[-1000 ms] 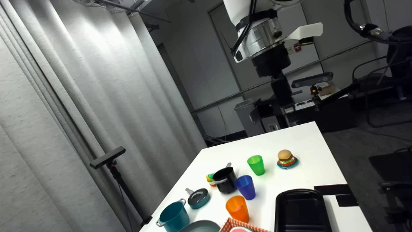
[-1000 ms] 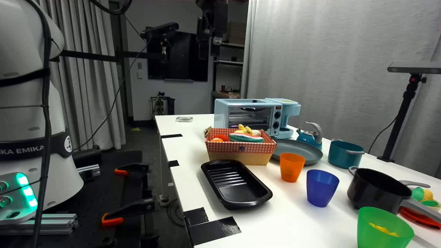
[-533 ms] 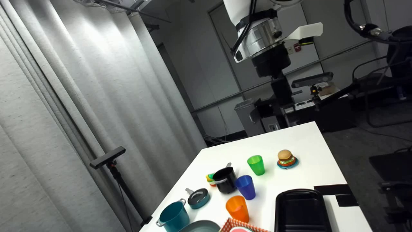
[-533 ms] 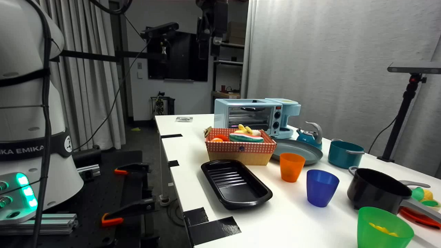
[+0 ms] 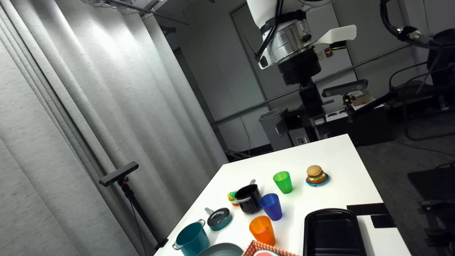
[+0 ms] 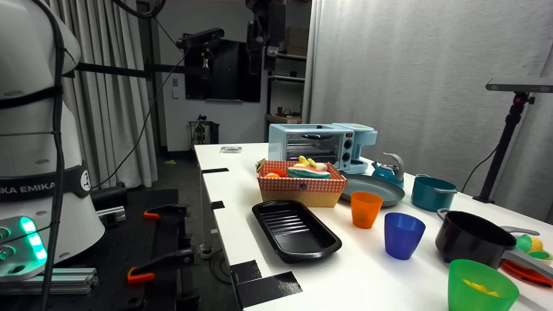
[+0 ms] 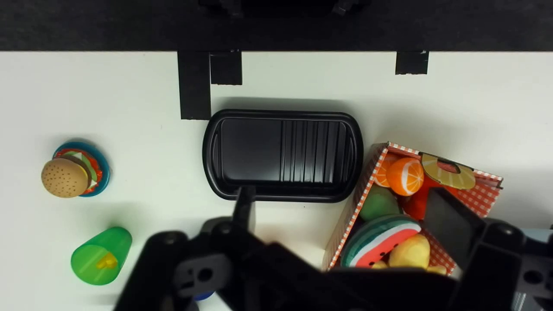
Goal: Remove the watermelon plushie from the box and put them on the tray,then put two of them back
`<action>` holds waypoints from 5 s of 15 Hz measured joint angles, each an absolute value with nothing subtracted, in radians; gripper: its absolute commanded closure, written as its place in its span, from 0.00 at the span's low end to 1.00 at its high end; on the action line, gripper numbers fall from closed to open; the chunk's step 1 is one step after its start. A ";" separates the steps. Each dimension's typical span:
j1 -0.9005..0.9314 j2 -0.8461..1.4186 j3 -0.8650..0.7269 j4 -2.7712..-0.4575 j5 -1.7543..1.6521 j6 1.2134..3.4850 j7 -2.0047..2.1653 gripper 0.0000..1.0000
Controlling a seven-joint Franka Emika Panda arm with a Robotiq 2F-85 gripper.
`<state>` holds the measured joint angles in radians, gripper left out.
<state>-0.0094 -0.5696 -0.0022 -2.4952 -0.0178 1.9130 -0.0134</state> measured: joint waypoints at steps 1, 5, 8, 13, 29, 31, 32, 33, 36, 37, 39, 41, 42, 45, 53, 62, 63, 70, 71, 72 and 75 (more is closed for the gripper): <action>-0.009 -0.570 -0.002 -2.495 -0.018 1.913 -0.013 0.00; -0.009 -0.570 -0.002 -2.495 -0.018 1.913 -0.013 0.00; -0.009 -0.570 -0.002 -2.495 -0.018 1.913 -0.013 0.00; -0.009 -0.566 -0.002 -2.495 -0.018 1.913 -0.013 0.00; -0.001 -0.293 0.039 -2.488 -0.051 2.195 -0.032 0.00; 0.009 -0.256 0.055 -2.479 -0.051 2.229 -0.028 0.00; 0.015 -0.239 0.064 -2.473 -0.051 2.243 -0.026 0.00; 0.021 -0.221 0.073 -2.465 -0.051 2.254 -0.023 0.00; 0.038 -0.165 0.098 -2.430 -0.051 2.276 -0.008 0.00; 0.044 -0.145 0.105 -2.416 -0.052 2.281 0.000 0.00; 0.053 -0.100 0.117 -2.379 -0.057 2.287 0.022 0.00; 0.063 -0.051 0.124 -2.338 -0.070 2.293 0.054 0.00; 0.068 -0.026 0.125 -2.318 -0.078 2.297 0.074 0.00; 0.077 0.050 0.125 -2.254 -0.103 2.303 0.155 0.00; 0.134 0.244 0.115 -2.092 -0.118 2.303 0.443 0.00; 0.173 0.331 0.044 -2.052 -0.118 2.303 0.588 0.00; 0.172 0.333 0.033 -2.052 -0.117 2.303 0.594 0.00; 0.178 0.361 0.017 -2.045 -0.116 2.303 0.644 0.00; 0.180 0.366 0.017 -2.044 -0.116 2.303 0.648 0.00; 0.181 0.371 0.017 -2.043 -0.116 2.303 0.650 0.00; 0.181 0.385 0.016 -2.040 -0.116 2.303 0.651 0.00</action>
<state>0.1806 0.3854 0.0158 -2.0403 -0.1165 2.3027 0.6508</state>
